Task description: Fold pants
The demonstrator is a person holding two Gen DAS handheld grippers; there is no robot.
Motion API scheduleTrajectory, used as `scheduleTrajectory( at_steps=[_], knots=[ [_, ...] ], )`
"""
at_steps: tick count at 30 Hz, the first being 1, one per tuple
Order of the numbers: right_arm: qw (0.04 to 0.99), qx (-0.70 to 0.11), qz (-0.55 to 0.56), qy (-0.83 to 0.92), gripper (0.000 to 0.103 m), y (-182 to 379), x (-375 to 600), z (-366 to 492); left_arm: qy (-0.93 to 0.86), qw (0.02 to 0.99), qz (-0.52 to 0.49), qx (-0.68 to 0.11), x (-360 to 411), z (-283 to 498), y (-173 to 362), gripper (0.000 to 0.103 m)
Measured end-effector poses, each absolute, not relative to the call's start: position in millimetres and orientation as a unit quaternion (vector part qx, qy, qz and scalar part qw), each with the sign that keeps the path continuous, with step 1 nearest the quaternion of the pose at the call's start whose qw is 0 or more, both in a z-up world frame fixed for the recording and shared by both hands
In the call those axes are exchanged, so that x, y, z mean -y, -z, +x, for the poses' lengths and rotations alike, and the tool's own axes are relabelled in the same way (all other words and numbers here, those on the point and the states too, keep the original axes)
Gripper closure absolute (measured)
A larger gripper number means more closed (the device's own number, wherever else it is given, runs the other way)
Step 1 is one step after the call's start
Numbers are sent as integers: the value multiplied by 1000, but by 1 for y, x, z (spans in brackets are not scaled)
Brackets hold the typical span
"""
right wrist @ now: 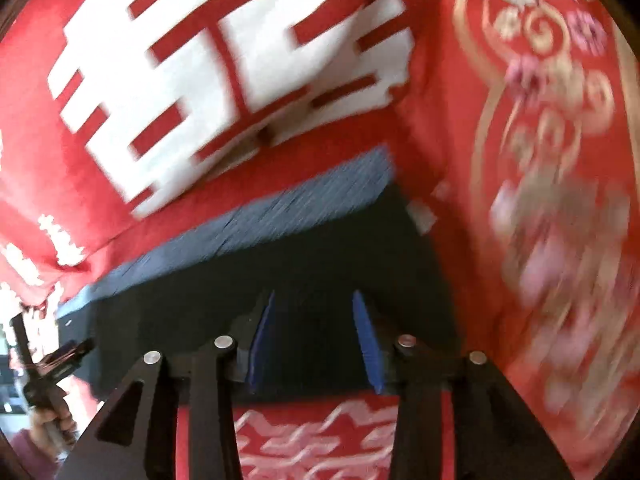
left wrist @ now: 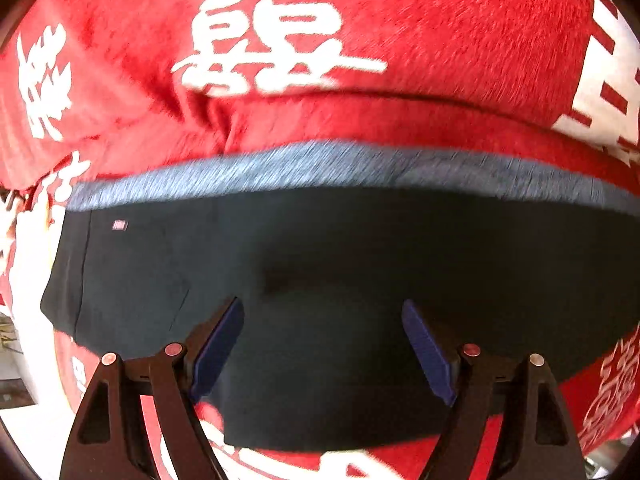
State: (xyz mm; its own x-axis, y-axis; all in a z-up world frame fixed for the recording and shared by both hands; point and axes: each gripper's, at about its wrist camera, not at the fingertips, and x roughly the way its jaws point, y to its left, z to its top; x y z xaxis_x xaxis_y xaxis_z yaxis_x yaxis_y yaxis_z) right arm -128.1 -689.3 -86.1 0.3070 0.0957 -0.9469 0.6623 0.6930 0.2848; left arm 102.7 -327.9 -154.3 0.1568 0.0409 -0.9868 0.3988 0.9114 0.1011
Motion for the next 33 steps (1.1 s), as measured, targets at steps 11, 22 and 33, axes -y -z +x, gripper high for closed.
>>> scheduleTrajectory(
  at_steps=[11,22,33],
  knots=[
    [686,-551,474,-23,59,111,462,-80,131,748,157,-631,214,117,141,20],
    [646,-548,526,-75,59,170,338,-32,116,764,152,-616,81,166,184,18],
    [675,-543,497,-59,95,156,325,0,178,758,138,-612,71,171,183,17]
  ],
)
